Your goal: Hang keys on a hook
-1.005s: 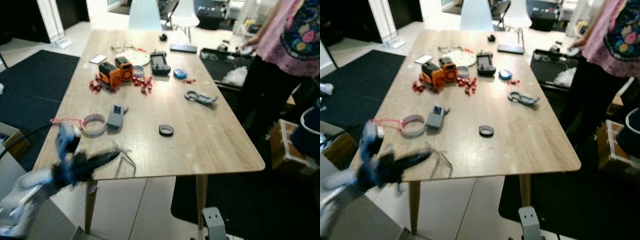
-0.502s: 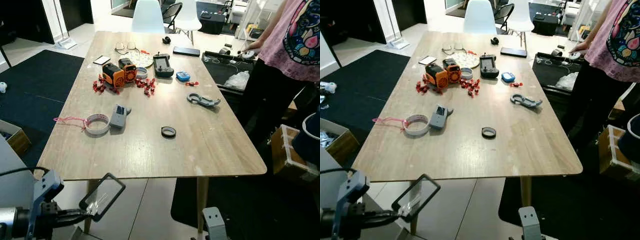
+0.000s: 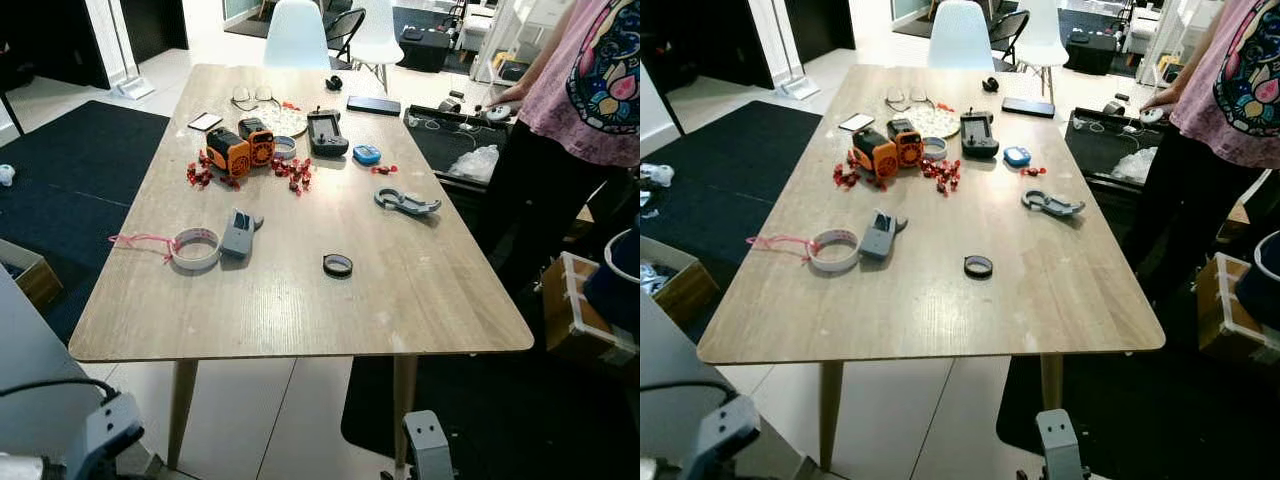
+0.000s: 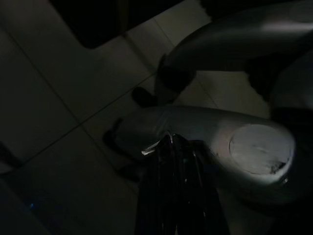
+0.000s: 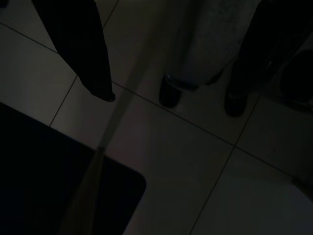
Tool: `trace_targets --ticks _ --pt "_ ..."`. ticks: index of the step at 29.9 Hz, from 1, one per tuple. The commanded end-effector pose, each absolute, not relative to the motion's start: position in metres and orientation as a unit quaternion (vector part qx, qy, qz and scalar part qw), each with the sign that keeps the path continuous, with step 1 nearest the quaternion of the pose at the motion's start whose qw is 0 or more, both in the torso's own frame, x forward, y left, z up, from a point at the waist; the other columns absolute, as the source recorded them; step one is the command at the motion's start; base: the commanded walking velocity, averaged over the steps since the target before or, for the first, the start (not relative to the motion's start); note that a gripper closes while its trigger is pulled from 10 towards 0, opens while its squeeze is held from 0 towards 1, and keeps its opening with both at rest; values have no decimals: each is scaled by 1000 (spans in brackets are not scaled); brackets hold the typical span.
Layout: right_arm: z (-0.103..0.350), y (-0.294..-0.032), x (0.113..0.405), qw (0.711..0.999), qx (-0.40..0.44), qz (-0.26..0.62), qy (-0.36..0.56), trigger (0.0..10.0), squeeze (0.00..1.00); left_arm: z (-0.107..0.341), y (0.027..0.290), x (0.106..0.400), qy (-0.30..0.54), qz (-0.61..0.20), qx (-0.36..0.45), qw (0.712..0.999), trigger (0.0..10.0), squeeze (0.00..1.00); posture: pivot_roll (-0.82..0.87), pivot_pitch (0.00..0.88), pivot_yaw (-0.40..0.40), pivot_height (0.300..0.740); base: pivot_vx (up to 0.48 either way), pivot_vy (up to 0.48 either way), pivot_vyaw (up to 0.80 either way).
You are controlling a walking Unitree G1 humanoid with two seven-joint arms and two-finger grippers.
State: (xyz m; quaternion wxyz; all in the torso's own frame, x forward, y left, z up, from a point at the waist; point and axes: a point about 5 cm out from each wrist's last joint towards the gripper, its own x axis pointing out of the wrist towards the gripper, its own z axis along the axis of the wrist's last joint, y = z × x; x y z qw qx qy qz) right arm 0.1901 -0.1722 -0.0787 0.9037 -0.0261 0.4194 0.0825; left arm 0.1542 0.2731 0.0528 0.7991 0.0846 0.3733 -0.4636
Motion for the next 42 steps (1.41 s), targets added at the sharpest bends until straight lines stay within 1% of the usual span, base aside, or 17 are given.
trace_targets --ticks 1,2,4,6,12,13,17,19,20,21,22,23,24,25,27,34,42 --pt "-82 -175 183 899 -26 77 430 10000 0 33 269 160 358 -407 115 833 0 0 85 46 -61 740 0 0 0" --pt "-82 -175 183 899 -26 77 430 10000 0 33 269 160 358 -407 115 833 0 0 85 46 -61 740 0 0 0" --pt "-83 -175 182 898 -25 76 432 10000 0 14 262 174 331 -303 106 887 0 0 86 42 -63 740 0 0 0" --pt "-83 -175 182 898 -25 76 432 10000 0 5 259 177 331 -264 92 901 0 0 85 42 -64 740 0 0 0" --pt "-83 -176 181 898 -26 74 433 10000 0 -32 244 171 379 -206 95 897 0 0 78 38 -56 740 0 0 0" --pt "-84 -177 180 898 -24 70 434 10000 0 -46 235 167 384 -172 71 905 0 0 71 36 -50 740 0 0 0" --pt "-85 -177 178 896 -22 67 438 10000 0 -51 231 166 377 -143 50 914 0 0 67 32 -46 740 0 0 0" --pt "-88 -177 173 890 -18 62 451 10000 0 -55 230 164 358 -90 -7 929 3490 0 58 31 -41 740 0 0 0" --pt "-89 -177 170 888 -16 61 456 10000 0 -56 230 164 349 -66 -25 935 3490 0 57 32 -40 740 0 0 0" --pt "-90 -179 168 887 -24 56 458 10000 0 -58 230 163 343 -38 -45 938 2510 0 53 31 -38 740 0 0 0" --pt "-90 -179 168 887 -24 56 458 10000 0 -58 230 163 343 -38 -45 938 2510 0 53 31 -38 740 0 0 0" --pt "-90 -180 167 886 -30 54 459 10000 0 -60 231 162 340 -18 -52 939 3255 0 53 31 -38 740 0 0 0" --pt "-90 -183 166 888 -26 35 458 10000 0 -61 232 162 335 5 -63 940 6941 0 48 28 -34 740 0 0 0" --pt "-90 -186 165 889 -24 21 457 10000 0 -61 233 162 328 20 -68 942 9020 0 43 25 -29 740 0 0 0" --pt "-91 -190 162 890 -19 3 456 10000 0 -61 236 163 316 44 -66 945 10000 0 37 15 -23 740 0 0 0" --pt "-90 -203 160 892 0 -35 451 10000 0 -56 235 175 287 55 -63 954 10000 0 32 0 -9 740 0 0 0" --pt "-86 -206 167 898 32 -50 436 10000 0 -61 213 184 311 -1 -77 947 10000 0 21 0 18 740 0 0 0"
